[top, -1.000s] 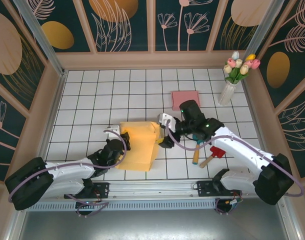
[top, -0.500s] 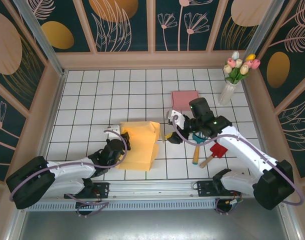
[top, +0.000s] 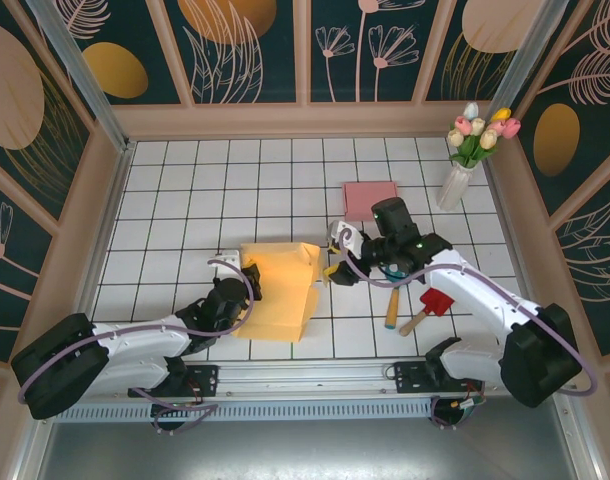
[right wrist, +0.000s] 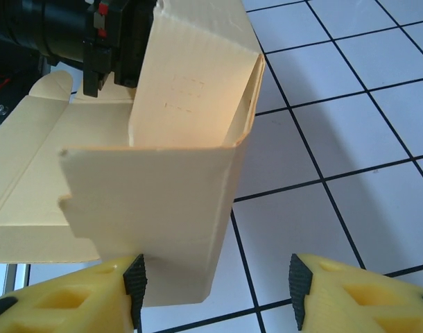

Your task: Fold the paper box

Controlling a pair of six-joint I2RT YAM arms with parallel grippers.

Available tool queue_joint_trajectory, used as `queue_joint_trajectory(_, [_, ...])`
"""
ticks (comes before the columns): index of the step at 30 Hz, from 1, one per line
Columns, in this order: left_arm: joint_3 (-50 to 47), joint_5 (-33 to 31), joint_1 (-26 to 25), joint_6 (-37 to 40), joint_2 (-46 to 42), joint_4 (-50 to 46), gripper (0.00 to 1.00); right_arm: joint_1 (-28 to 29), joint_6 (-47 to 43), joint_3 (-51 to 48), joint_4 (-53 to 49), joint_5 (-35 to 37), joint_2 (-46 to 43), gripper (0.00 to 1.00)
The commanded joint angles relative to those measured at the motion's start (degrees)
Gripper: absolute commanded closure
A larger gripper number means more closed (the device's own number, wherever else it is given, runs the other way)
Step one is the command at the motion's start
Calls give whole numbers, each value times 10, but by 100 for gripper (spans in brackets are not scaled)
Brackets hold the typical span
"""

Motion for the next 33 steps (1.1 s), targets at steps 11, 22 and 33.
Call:
queue_joint_trajectory(11, [1,9,0,1,1,31,95,30,11,-9,49,-24,14,48])
queue_joint_trajectory(22, [1,-3,0,-8,3,31,95,71,24,-9,81,-20,24,64])
queue_joint_trajectory(33, [9,-9,-1,-24,14,25,96,153,113,-46,224,88,35,64])
